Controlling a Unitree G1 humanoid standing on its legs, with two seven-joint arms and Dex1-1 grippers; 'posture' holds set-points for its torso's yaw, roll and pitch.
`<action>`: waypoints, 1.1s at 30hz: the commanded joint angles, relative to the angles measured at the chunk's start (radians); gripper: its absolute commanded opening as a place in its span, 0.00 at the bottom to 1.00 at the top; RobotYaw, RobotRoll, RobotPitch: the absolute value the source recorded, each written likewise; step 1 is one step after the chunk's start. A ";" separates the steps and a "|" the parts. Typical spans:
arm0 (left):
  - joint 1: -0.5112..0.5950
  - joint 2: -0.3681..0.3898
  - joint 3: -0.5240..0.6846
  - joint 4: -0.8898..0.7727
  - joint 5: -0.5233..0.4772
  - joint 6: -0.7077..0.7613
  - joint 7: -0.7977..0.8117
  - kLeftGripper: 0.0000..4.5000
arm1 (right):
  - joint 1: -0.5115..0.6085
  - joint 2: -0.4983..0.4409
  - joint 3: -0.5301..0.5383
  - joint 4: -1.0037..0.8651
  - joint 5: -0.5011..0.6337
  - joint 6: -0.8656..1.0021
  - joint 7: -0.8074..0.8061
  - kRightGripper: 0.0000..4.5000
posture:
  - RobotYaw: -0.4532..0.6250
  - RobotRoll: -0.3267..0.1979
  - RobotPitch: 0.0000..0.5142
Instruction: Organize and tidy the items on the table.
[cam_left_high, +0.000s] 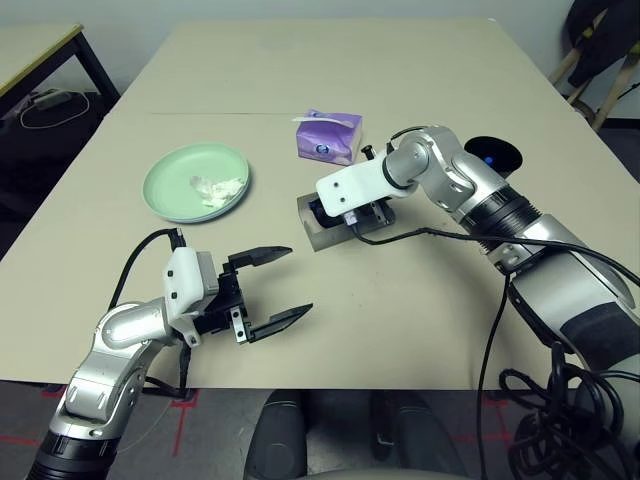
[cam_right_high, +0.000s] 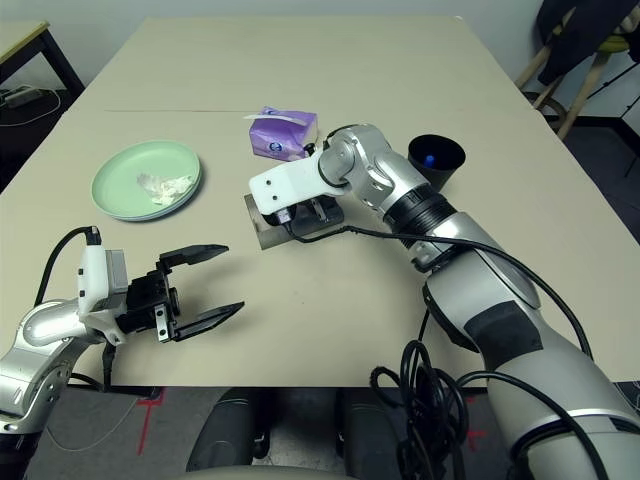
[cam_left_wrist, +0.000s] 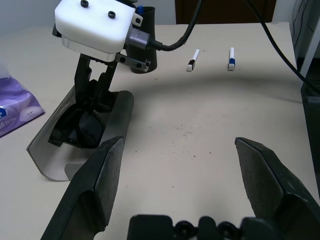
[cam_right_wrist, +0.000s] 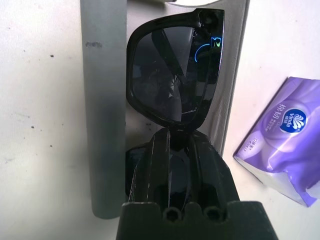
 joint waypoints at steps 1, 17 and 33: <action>0.016 -0.002 -0.012 0.003 0.012 -0.008 -0.001 1.00 | 0.002 0.009 0.002 0.016 -0.003 -0.016 -0.009 0.09 | 0.62 0.62 0.18; 0.009 -0.001 -0.014 -0.002 0.011 -0.001 0.008 1.00 | 0.054 0.001 -0.008 -0.092 0.025 -0.002 0.057 0.09 | 0.62 0.62 0.18; -0.042 -0.002 -0.026 0.026 0.008 0.013 0.005 1.00 | 0.071 -0.017 -0.058 -0.153 0.042 0.119 0.061 0.99 | 0.58 0.62 0.19</action>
